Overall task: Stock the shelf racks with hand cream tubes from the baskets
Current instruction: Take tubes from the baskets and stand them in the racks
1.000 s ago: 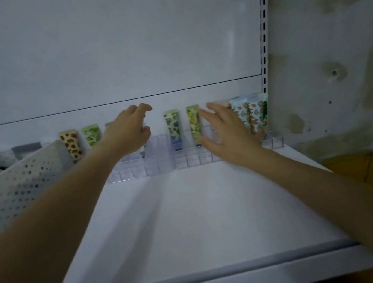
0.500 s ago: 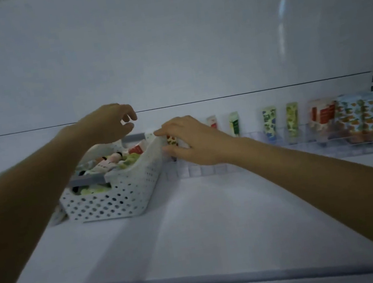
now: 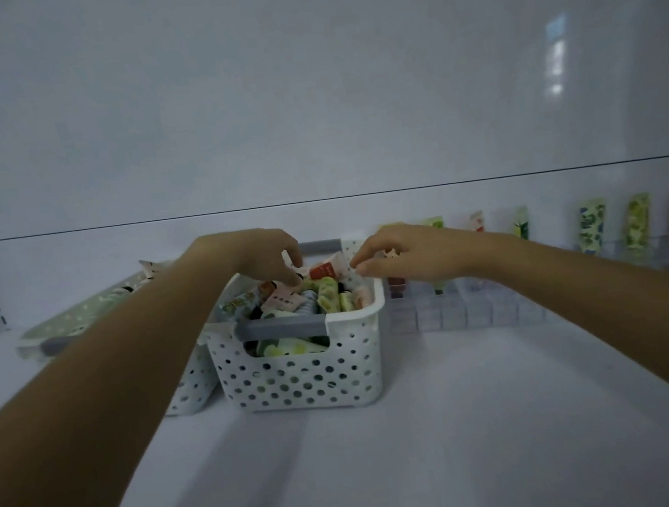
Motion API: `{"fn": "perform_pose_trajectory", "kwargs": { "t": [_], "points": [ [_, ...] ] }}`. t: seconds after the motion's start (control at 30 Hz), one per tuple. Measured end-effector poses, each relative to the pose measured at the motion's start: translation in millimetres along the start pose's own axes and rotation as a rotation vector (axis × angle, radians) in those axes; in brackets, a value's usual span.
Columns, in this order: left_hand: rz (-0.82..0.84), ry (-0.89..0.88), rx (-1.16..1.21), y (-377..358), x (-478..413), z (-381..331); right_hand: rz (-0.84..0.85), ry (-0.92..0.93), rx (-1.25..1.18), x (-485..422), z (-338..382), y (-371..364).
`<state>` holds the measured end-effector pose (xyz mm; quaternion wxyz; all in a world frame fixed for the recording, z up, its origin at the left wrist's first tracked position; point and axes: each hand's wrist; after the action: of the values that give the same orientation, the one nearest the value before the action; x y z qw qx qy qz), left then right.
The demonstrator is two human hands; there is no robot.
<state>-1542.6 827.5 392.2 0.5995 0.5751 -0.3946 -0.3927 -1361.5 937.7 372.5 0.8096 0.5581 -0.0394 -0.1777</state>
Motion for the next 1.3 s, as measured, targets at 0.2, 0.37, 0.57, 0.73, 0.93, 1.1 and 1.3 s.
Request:
{"fn": "perform_pose_trajectory", "kwargs": {
  "t": [0.2, 0.37, 0.57, 0.73, 0.93, 1.1, 1.3],
  "points": [
    [-0.015, 0.003, 0.035, -12, -17, 3, 0.125, 0.017, 0.056, -24, 18, -1],
    [-0.192, -0.040, 0.366, -13, -23, 11, 0.237, 0.005, 0.202, -43, 28, -3],
    [-0.563, 0.015, 0.682, -10, -28, 16, 0.292, -0.019, 0.269, -55, 31, -5],
    [-0.812, 0.213, 0.990, -4, -31, 28, 0.265, -0.001, 0.298, -61, 32, -10],
    [-0.865, 0.255, 1.338, 3, -19, 24, 0.019, 0.116, 0.094, -57, 23, -12],
    [-0.733, 0.244, 1.786, 15, -10, 7, -0.211, -0.001, -0.681, -44, 17, -2],
    [-0.545, 0.217, 1.756, 23, -10, -50, -0.316, -0.128, -1.154, -14, -12, 22]
  ]
}}
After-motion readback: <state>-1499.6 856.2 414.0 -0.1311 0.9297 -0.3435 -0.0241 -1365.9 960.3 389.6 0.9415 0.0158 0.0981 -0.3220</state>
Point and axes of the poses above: each hand's wrist, its own x-axis away from the middle knuckle, its own y-axis out of the back of the hand, z = x × y, and after that the axes turned 4 degrees about -y, right-handed
